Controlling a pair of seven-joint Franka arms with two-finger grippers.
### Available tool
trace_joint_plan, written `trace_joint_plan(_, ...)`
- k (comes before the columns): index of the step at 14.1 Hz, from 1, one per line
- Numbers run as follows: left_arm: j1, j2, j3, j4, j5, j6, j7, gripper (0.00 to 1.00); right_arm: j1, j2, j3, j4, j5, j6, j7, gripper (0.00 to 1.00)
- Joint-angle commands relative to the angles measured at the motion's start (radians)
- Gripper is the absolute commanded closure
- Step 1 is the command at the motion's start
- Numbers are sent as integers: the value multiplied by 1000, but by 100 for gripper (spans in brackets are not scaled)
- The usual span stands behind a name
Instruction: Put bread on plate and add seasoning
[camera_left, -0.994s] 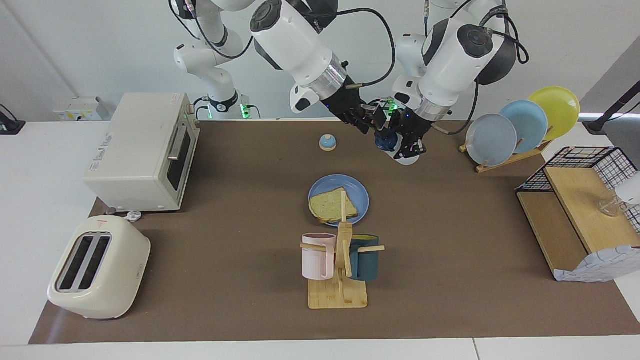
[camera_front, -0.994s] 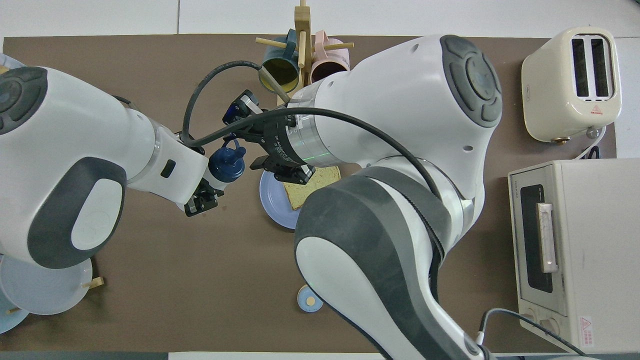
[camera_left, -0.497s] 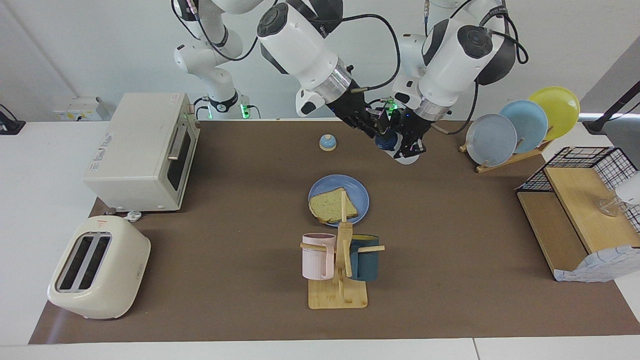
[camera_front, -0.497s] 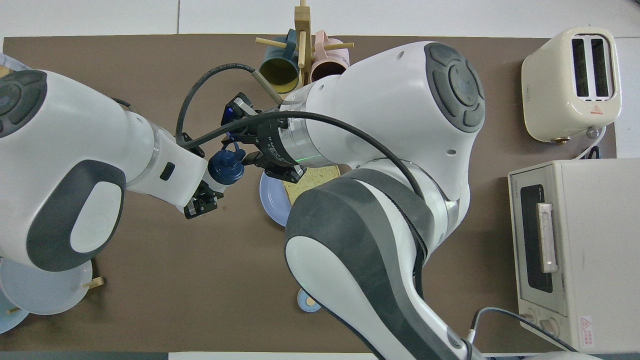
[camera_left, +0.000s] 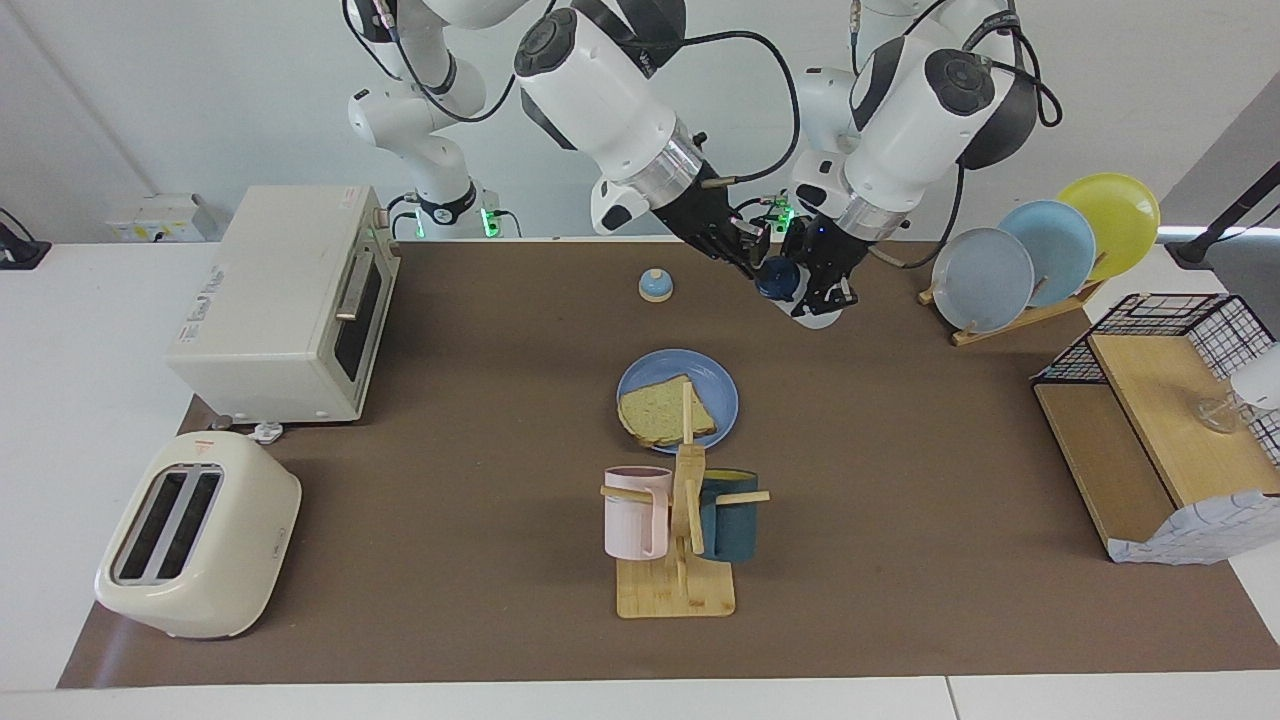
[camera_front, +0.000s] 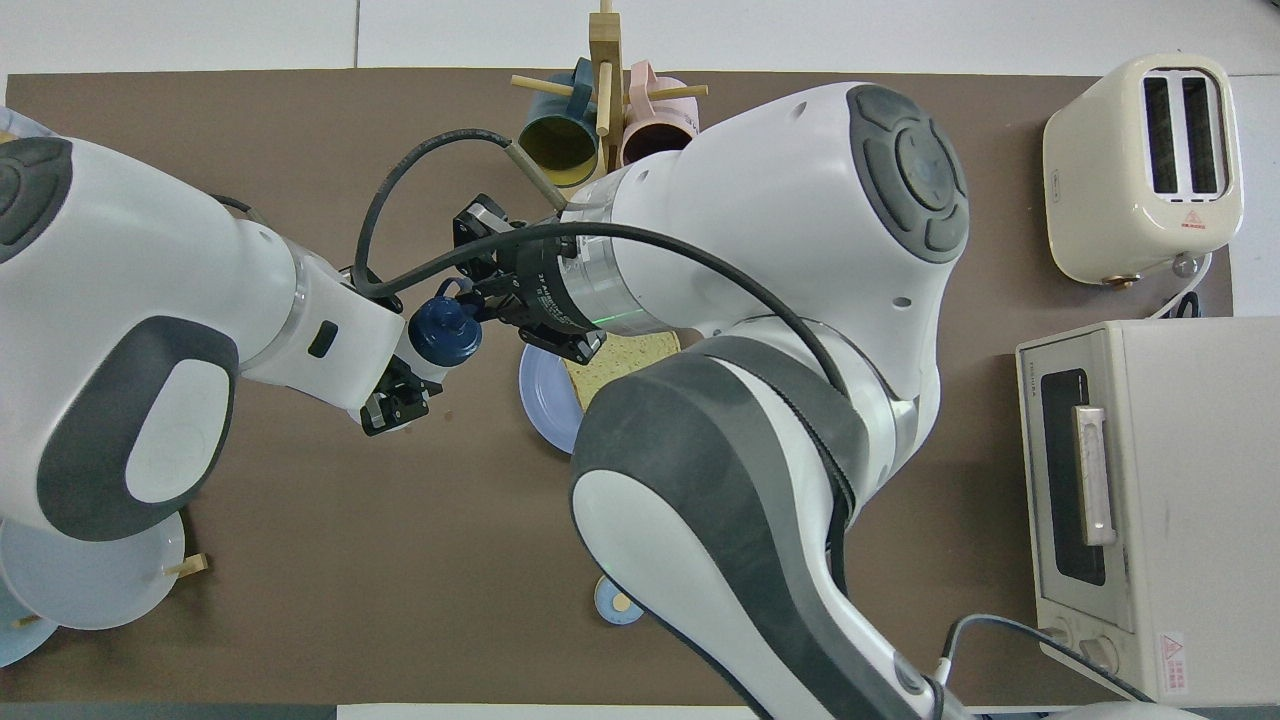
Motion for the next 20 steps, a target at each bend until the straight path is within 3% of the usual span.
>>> trace_joint_plan(1,-3,-31,-1,-35,-25,2,20,100,-13,-2,7,9,11,17,30,100)
trace_joint_plan(5,-2,-31,-1,-35,-25,1,21,100,-37,-5,-1,10,106,21,37,100)
trace_joint_plan(10,-2,-31,-1,-36,-25,1,21,100,-59,-20,-6,10,138,24,57,100)
trace_joint_plan(17,-3,-34,-1,-36,-25,-2,23,100,-71,-35,-6,-1,161,126,56,99)
trace_joint_plan(19,-2,-34,-1,-36,-25,-2,23,100,-68,-35,-6,-1,161,138,59,86)
trace_joint_plan(20,-2,-34,-1,-36,-25,-2,23,100,-68,-35,-6,-1,161,139,59,72)
